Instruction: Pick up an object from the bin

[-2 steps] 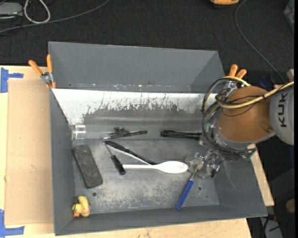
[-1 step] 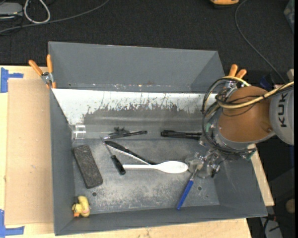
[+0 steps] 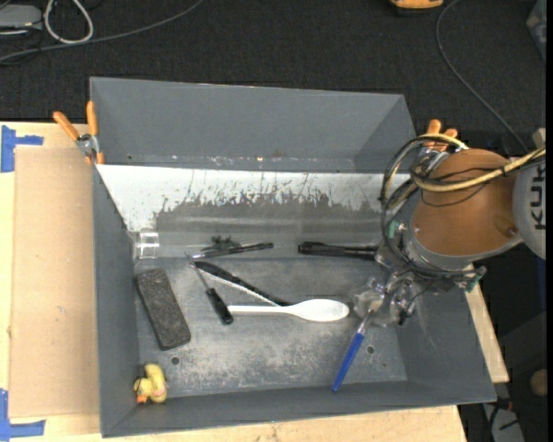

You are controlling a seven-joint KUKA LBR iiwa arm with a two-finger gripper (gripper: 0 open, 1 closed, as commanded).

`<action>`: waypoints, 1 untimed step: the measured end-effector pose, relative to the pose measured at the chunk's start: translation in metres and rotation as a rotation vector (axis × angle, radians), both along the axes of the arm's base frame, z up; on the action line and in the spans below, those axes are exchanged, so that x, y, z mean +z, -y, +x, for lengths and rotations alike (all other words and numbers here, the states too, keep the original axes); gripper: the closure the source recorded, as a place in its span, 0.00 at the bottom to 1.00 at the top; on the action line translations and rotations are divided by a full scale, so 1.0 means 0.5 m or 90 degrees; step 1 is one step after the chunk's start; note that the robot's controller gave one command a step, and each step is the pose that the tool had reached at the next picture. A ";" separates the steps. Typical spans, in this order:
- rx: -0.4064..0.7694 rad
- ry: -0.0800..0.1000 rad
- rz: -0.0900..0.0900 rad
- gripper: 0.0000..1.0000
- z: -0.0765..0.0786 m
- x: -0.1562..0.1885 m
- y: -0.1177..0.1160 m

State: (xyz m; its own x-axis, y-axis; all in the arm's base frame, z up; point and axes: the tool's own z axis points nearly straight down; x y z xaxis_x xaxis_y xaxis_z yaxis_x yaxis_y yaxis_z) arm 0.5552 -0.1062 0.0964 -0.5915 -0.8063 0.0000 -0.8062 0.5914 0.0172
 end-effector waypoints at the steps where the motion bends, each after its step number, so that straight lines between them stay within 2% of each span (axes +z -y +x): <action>1: -0.001 -0.001 0.001 1.00 -0.001 0.094 -0.002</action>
Offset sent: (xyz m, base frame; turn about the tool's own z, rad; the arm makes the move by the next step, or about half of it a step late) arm -0.0003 0.0006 0.0454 0.0011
